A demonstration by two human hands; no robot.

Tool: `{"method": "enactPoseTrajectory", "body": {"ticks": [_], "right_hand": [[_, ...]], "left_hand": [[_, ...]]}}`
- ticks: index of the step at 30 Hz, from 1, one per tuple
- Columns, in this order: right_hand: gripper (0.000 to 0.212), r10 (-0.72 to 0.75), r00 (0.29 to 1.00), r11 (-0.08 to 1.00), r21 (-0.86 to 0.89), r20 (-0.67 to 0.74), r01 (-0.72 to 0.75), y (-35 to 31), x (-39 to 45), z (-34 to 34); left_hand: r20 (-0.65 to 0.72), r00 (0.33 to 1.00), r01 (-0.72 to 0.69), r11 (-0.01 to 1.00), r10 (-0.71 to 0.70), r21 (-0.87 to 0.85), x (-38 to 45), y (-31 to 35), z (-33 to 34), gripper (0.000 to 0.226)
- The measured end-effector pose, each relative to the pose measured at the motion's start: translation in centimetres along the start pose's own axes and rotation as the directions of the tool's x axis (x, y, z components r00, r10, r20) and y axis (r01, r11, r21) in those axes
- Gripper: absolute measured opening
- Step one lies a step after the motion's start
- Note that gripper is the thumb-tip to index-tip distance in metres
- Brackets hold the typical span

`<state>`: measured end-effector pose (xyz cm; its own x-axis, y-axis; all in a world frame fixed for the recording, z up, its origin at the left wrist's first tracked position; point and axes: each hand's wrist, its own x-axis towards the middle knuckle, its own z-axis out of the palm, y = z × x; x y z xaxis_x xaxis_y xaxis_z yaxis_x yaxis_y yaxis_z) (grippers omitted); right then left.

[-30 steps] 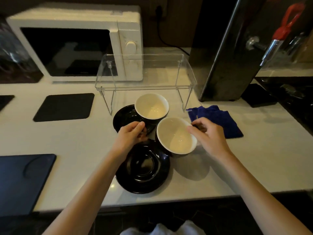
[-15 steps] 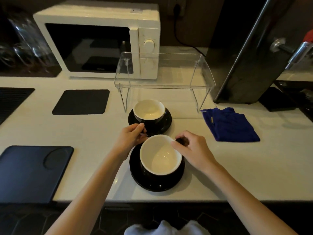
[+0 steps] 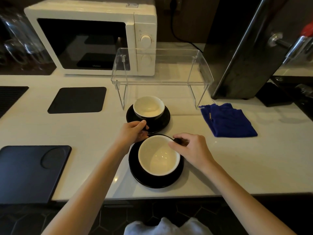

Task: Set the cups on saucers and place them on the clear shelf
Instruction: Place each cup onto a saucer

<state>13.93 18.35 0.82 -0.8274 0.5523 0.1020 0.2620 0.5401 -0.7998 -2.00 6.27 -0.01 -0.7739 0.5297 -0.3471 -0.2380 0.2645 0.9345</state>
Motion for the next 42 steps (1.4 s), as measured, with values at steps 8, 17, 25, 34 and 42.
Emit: {"method": "enactPoseTrajectory", "body": {"ticks": [8, 17, 25, 34, 42], "right_hand": [[0.034, 0.011, 0.999, 1.000, -0.020, -0.041, -0.012, 0.3, -0.1, 0.6], [0.036, 0.071, 0.994, 0.997, -0.017, 0.081, -0.070, 0.2, -0.6, -0.1], [0.028, 0.308, 0.948, 0.926, 0.202, 0.087, -0.319, 2.4, -3.2, -1.1], [0.008, 0.410, 0.853, 0.759, 0.398, 0.323, -0.516, 3.2, -4.5, 0.5], [0.013, 0.389, 0.886, 0.814, 0.357, 0.253, -0.459, 3.3, -4.6, 1.0]], "left_hand": [[-0.025, 1.000, 0.006, 0.994, -0.003, 0.105, 0.0, -0.3, -0.4, 0.030], [-0.072, 0.997, -0.022, 0.994, 0.030, 0.105, -1.2, -0.3, -0.3, 0.028], [-0.167, 0.968, -0.109, 0.911, 0.189, 0.397, -5.7, -5.2, -3.7, 0.026], [0.080, 0.989, 0.114, 0.989, -0.122, 0.091, -8.9, -6.1, -3.7, 0.016], [0.111, 0.985, 0.129, 0.991, -0.131, 0.028, -8.9, -5.8, -3.8, 0.016]]}}
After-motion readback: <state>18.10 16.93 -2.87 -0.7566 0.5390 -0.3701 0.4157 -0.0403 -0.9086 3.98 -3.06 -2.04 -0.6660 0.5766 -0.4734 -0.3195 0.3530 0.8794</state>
